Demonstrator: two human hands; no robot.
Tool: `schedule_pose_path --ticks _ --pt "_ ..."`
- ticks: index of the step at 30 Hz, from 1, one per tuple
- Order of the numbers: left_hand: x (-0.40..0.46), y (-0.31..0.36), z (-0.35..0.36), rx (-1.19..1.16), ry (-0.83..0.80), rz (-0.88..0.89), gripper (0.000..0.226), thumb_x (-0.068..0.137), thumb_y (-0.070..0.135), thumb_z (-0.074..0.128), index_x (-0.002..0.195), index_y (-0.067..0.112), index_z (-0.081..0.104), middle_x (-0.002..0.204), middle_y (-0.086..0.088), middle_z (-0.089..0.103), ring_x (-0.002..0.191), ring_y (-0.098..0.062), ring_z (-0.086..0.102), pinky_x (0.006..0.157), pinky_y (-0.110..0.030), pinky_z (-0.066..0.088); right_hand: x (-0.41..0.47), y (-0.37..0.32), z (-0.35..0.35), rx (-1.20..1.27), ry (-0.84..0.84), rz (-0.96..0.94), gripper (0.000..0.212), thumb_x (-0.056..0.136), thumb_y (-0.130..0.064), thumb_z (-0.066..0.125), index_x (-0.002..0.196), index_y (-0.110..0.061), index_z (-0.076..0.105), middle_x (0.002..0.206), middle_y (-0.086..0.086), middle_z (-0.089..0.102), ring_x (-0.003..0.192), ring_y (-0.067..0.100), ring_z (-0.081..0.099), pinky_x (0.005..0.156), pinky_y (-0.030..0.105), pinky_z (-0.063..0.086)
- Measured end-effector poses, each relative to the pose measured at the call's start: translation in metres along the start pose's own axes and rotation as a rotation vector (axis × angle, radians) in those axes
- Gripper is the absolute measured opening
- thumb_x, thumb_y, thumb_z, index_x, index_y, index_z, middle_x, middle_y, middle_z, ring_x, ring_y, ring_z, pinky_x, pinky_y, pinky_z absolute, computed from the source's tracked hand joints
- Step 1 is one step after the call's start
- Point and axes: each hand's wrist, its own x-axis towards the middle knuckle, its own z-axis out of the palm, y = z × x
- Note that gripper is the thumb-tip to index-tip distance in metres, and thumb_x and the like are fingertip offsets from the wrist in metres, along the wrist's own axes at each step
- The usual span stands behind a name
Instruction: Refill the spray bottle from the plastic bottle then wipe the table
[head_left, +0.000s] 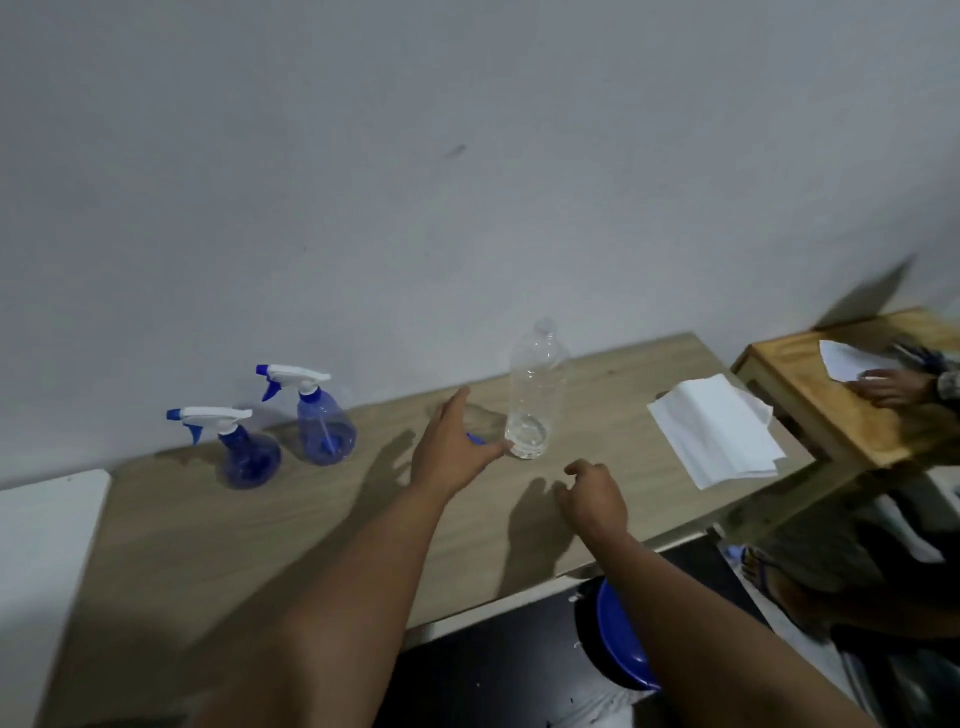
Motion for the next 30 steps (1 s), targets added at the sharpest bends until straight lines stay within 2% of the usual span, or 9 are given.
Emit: schedule_pose_path --ticks 5,8,12,15,20,23,25,27,30 --pt "0.030 0.041 0.032 -0.101 0.010 -0.022 0.123 0.059 0.057 0.089 0.156 0.043 0.015 0.161 0.011 0.030 0.145 -0.010 0.034 0.103 -0.026 0.034 0.036 0.033 -0.011 -0.219 -0.160 -0.022 0.053 0.106 -0.019 0.050 0.158 -0.022 0.040 0.150 0.013 0.039 0.133 0.035 0.046 0.105 0.045 0.049" --pt "0.040 0.048 0.046 -0.162 0.043 -0.043 0.124 0.053 0.060 0.089 0.154 0.044 0.020 0.158 0.011 0.036 0.143 -0.011 0.038 0.113 -0.038 0.039 0.048 0.051 -0.005 -0.282 -0.220 -0.103 0.043 0.106 -0.018 0.045 0.148 -0.023 0.054 0.140 0.009 0.045 0.126 0.031 0.049 0.099 0.042 0.050" --pt "0.047 0.054 0.057 -0.187 0.091 -0.029 0.111 0.055 0.060 0.088 0.149 0.042 0.031 0.151 0.017 0.045 0.137 -0.008 0.045 0.111 -0.042 0.043 0.057 0.067 -0.003 -0.242 -0.193 -0.209 0.031 0.104 -0.021 0.053 0.128 -0.021 0.073 0.124 0.005 0.058 0.111 0.026 0.061 0.094 0.035 0.053" --pt "0.049 0.062 0.059 -0.220 0.126 -0.027 0.111 0.054 0.063 0.088 0.148 0.045 0.030 0.150 0.020 0.045 0.136 -0.003 0.045 0.110 -0.042 0.045 0.064 0.072 -0.011 -0.144 -0.215 -0.151 0.030 0.099 -0.016 0.059 0.123 -0.019 0.076 0.120 0.007 0.069 0.108 0.029 0.068 0.095 0.035 0.055" --pt "0.048 0.077 0.056 -0.248 0.159 -0.002 0.111 0.054 0.062 0.090 0.146 0.048 0.030 0.146 0.014 0.050 0.134 -0.005 0.047 0.110 -0.036 0.044 0.095 0.049 -0.051 0.176 -0.128 -0.041 0.037 0.085 -0.027 0.081 0.119 -0.012 0.079 0.113 0.007 0.079 0.104 0.025 0.074 0.093 0.033 0.057" --pt "0.050 0.080 0.055 -0.251 0.146 -0.005 0.104 0.051 0.064 0.089 0.139 0.052 0.034 0.132 0.020 0.053 0.128 -0.005 0.051 0.106 -0.041 0.049 0.117 -0.002 -0.097 0.475 -0.081 -0.059 0.033 0.080 -0.012 0.084 0.111 -0.004 0.079 0.106 0.011 0.079 0.086 0.021 0.075 0.087 0.044 0.065" --pt "0.052 0.080 0.054 -0.250 0.147 -0.016 0.095 0.053 0.060 0.089 0.131 0.057 0.036 0.122 0.030 0.052 0.124 -0.004 0.052 0.104 -0.041 0.051 0.120 -0.046 -0.131 0.643 -0.061 -0.161 0.027 0.083 -0.008 0.084 0.109 -0.004 0.079 0.106 0.011 0.079 0.083 0.017 0.074 0.084 0.041 0.066" --pt "0.050 0.083 0.054 -0.243 0.156 -0.011 0.085 0.058 0.051 0.091 0.123 0.061 0.038 0.115 0.038 0.049 0.121 -0.005 0.054 0.100 -0.034 0.050 0.117 -0.086 -0.158 0.702 -0.025 -0.327 0.026 0.081 -0.015 0.085 0.107 -0.011 0.081 0.101 0.002 0.080 0.087 0.013 0.076 0.089 0.036 0.064" --pt "0.050 0.086 0.053 -0.234 0.156 -0.014 0.084 0.063 0.046 0.092 0.126 0.056 0.037 0.117 0.032 0.052 0.118 -0.005 0.053 0.095 -0.028 0.046 0.101 -0.124 -0.183 0.601 -0.090 -0.595 0.029 0.084 -0.021 0.086 0.111 -0.015 0.082 0.104 -0.006 0.081 0.098 0.005 0.076 0.092 0.022 0.059"
